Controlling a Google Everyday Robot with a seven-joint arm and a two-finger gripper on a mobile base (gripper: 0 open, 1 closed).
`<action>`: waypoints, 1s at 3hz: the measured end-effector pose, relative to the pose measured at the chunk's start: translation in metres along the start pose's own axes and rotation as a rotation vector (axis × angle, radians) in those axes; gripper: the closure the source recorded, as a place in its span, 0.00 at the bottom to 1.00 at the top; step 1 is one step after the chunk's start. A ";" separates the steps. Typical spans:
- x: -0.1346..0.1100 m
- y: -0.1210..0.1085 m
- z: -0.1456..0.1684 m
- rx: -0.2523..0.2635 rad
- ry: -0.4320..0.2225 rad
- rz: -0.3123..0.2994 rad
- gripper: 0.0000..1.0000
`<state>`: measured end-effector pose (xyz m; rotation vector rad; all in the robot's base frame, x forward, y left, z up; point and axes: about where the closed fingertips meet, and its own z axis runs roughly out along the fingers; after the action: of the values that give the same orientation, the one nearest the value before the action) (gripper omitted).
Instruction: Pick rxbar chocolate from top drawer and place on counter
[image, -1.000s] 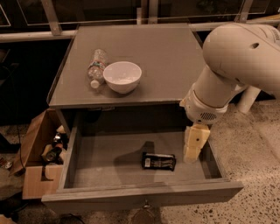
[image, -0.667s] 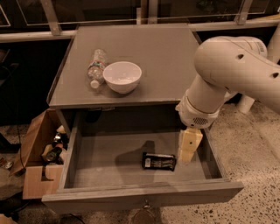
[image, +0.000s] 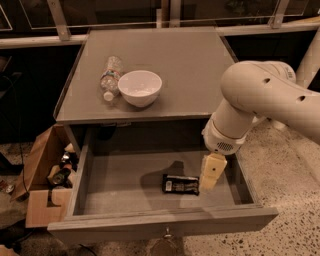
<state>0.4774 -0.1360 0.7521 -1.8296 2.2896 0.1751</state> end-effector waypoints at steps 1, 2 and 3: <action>0.000 0.000 0.003 -0.003 -0.003 0.007 0.00; 0.000 0.000 0.026 -0.009 0.013 0.015 0.00; 0.002 -0.010 0.046 0.000 0.045 0.021 0.00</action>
Offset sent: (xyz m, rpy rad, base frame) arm 0.0071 0.0128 -0.0595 -0.0265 0.0332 -0.0240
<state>0.4907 -0.1300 0.7074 -1.8283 2.3388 0.1383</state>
